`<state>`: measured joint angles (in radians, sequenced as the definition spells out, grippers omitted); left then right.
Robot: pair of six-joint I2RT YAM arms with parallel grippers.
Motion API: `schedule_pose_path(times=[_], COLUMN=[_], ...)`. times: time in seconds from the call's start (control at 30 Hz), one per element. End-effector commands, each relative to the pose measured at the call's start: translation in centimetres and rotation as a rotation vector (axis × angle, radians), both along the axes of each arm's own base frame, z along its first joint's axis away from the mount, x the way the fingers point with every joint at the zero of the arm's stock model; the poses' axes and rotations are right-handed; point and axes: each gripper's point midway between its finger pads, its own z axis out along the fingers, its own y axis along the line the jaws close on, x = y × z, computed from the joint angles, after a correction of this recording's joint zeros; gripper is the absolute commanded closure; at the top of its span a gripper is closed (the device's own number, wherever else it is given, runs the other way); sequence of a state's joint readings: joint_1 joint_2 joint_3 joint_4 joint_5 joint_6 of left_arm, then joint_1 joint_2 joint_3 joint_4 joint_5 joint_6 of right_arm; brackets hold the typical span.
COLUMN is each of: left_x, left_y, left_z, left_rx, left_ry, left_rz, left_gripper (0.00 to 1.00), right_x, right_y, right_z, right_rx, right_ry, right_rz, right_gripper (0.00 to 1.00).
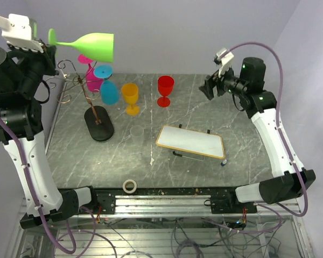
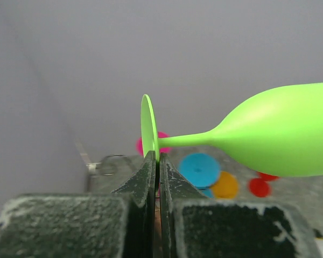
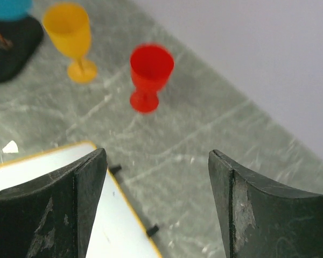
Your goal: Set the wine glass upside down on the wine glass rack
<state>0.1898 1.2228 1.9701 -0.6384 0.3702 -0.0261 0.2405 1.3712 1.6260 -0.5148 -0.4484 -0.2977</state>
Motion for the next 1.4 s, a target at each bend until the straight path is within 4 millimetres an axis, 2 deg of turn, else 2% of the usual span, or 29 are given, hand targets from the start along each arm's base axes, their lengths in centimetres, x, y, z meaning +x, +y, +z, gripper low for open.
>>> schedule_pose_path(times=[0.0,0.17,0.27,0.43,0.57,0.73,0.9,1.0,1.13,1.27,1.37], left_x=[-1.3,-2.8,-3.5,-3.0,-1.5,1.1,4.9,7.3,10.0,12.6,13.6], left_y=[6.6,11.8,13.9,17.0,19.9,22.5,23.2,22.8,20.9,18.6,16.9], left_z=[1.5,3.1,4.1,4.2,3.1,1.5,-1.7,-3.3,-5.2,-8.1,-9.9], left_rx=[0.218,0.297,0.351,0.48,0.618,0.716,0.849,0.915,1.016,1.108,1.166], left_ry=[-0.018,-0.021,-0.023,0.02,0.073,0.133,0.203,0.22,0.238,0.301,0.335], left_rz=[0.328,0.563,0.655,0.793,0.907,0.984,0.936,0.866,0.78,0.657,0.574], left_gripper=[0.93,0.93,0.93,0.93,0.93,0.93,0.93,0.93,0.93,0.93,0.93], right_x=[0.5,-0.4,-0.9,-2.2,-2.7,-2.7,-2.7,-2.7,-2.7,-2.7,-2.7], right_y=[-2.5,-3.0,-3.0,-2.2,-2.2,-2.6,-2.4,-2.3,-2.3,-2.3,-2.3], right_z=[-5.0,-12.0,-13.9,-14.2,-14.3,-14.5,-15.1,-15.2,-15.3,-15.4,-15.6], right_rx=[-0.033,-0.053,-0.079,-0.031,-0.008,-0.021,-0.017,-0.012,-0.014,-0.016,-0.013], right_ry=[0.064,0.158,0.185,0.213,0.219,0.218,0.244,0.25,0.25,0.248,0.252], right_rz=[-0.024,0.035,0.071,0.141,0.165,0.159,0.177,0.178,0.178,0.178,0.178], right_gripper=[0.24,0.24,0.24,0.24,0.24,0.23,0.23,0.23,0.22,0.22,0.22])
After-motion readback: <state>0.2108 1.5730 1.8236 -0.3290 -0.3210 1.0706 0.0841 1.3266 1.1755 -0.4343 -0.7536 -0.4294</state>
